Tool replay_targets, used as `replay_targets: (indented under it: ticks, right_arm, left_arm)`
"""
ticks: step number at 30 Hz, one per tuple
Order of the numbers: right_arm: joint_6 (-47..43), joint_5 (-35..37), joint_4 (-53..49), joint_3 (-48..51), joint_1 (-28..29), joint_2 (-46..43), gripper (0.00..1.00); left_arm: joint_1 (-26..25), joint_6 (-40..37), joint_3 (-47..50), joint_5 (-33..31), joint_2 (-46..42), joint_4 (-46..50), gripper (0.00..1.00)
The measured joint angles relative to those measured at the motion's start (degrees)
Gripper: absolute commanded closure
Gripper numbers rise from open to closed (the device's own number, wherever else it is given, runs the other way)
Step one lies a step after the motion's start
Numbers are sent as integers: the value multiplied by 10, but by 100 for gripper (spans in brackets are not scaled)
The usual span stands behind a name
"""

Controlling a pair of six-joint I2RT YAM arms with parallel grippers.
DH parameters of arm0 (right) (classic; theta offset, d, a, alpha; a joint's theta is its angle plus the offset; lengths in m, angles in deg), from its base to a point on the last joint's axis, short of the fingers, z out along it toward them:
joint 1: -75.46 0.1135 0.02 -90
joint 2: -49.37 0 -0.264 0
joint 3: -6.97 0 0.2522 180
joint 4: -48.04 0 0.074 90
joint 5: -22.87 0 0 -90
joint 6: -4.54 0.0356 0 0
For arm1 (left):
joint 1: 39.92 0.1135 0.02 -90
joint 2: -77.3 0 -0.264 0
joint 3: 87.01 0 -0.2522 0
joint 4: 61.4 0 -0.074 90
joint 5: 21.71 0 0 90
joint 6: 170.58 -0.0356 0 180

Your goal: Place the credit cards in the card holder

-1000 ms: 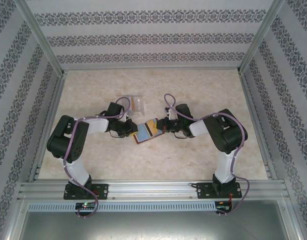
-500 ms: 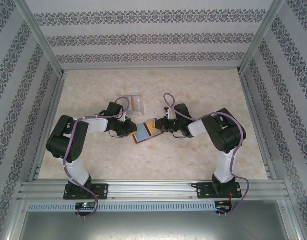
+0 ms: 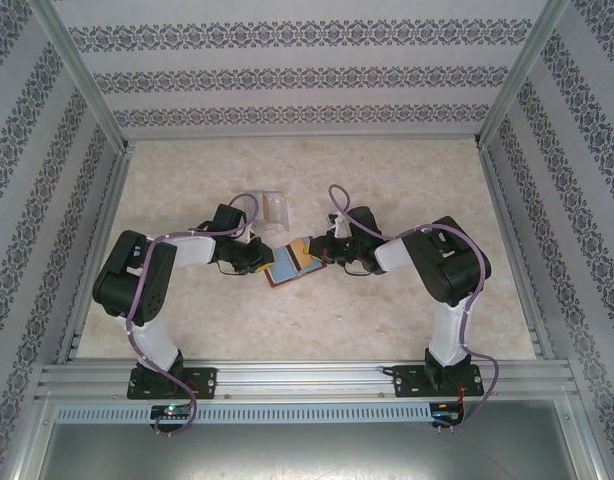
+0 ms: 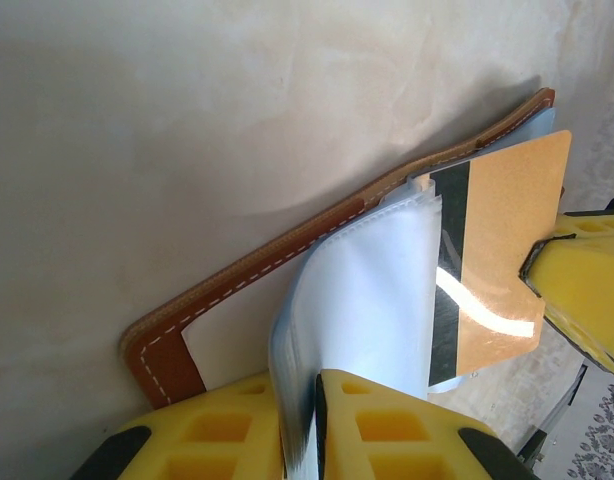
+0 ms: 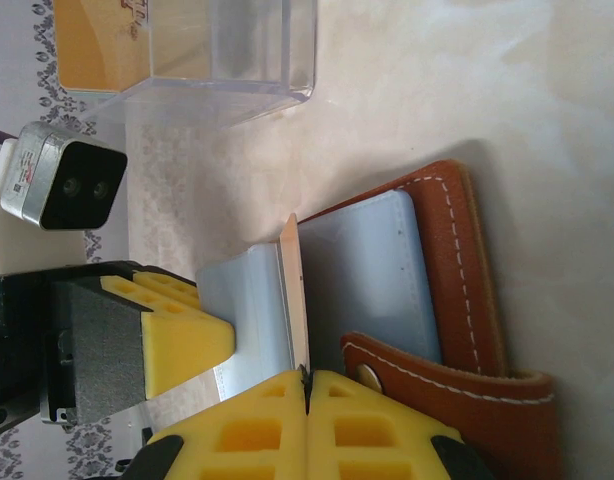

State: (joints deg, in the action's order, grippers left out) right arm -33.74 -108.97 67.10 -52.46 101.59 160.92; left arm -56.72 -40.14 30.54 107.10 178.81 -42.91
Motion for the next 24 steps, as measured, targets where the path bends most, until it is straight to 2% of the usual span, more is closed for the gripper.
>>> replay_targets:
  ticks: [17, 24]
  right_arm:
    - [28, 8, 19, 12, 8, -5, 100]
    - [40, 29, 42, 31, 38, -18, 100]
  left_arm:
    - [0, 0, 0, 0, -1, 0, 81]
    - [0, 0, 0, 0, -2, 0, 81]
